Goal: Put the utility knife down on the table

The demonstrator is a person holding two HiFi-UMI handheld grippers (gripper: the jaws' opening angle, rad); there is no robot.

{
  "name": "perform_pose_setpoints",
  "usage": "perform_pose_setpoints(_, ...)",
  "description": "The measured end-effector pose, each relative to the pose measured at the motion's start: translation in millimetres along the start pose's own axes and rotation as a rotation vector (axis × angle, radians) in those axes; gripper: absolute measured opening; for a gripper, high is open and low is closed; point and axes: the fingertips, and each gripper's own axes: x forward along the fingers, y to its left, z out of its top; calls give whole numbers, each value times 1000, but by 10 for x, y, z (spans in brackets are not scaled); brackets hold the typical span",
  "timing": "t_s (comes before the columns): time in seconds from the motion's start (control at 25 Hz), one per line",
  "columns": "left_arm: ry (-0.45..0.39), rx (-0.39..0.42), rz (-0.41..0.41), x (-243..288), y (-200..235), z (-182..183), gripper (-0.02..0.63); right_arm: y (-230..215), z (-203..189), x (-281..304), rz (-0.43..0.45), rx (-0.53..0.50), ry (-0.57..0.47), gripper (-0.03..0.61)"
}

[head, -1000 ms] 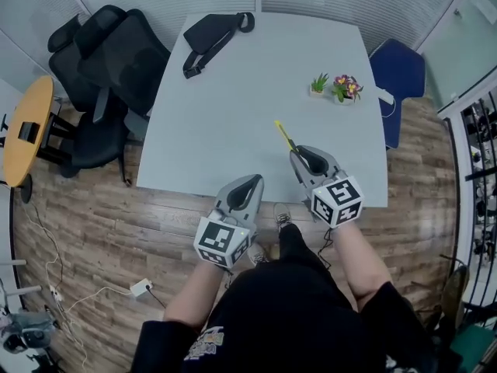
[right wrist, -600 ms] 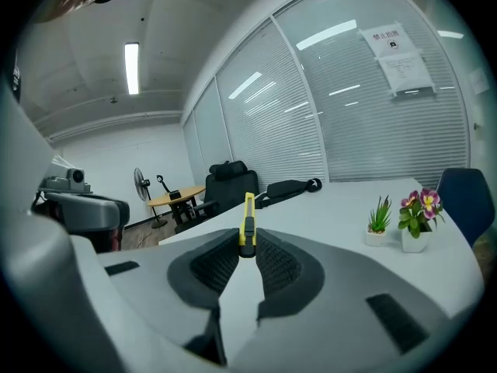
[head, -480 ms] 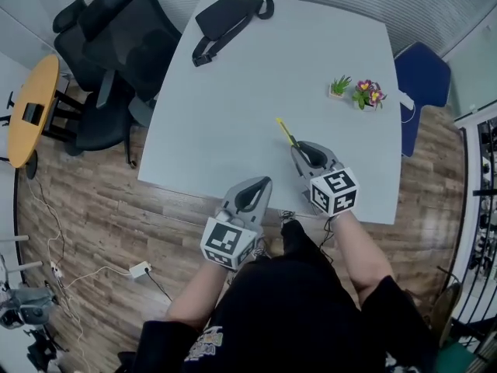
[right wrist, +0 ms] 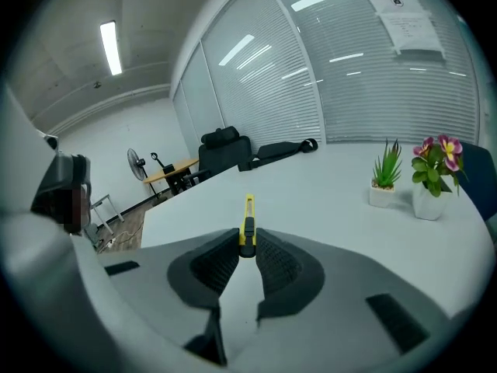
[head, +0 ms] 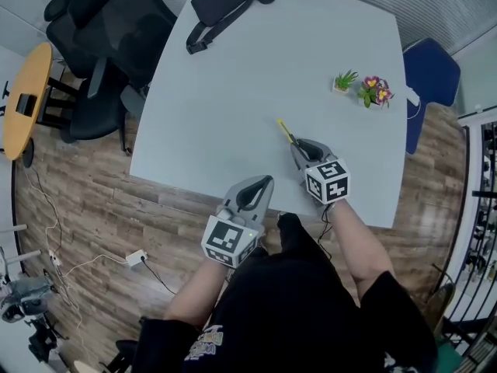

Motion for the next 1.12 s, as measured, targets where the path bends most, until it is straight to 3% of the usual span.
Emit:
perform_pose_setpoints(0.48,35,-23,15,202,53,-111,5,-246,-569,318,-1,-1,176,71)
perform_pose_setpoints(1.12,50,-45,33,208,55,-227,6,-299,-759,474,-30,-41,249,74)
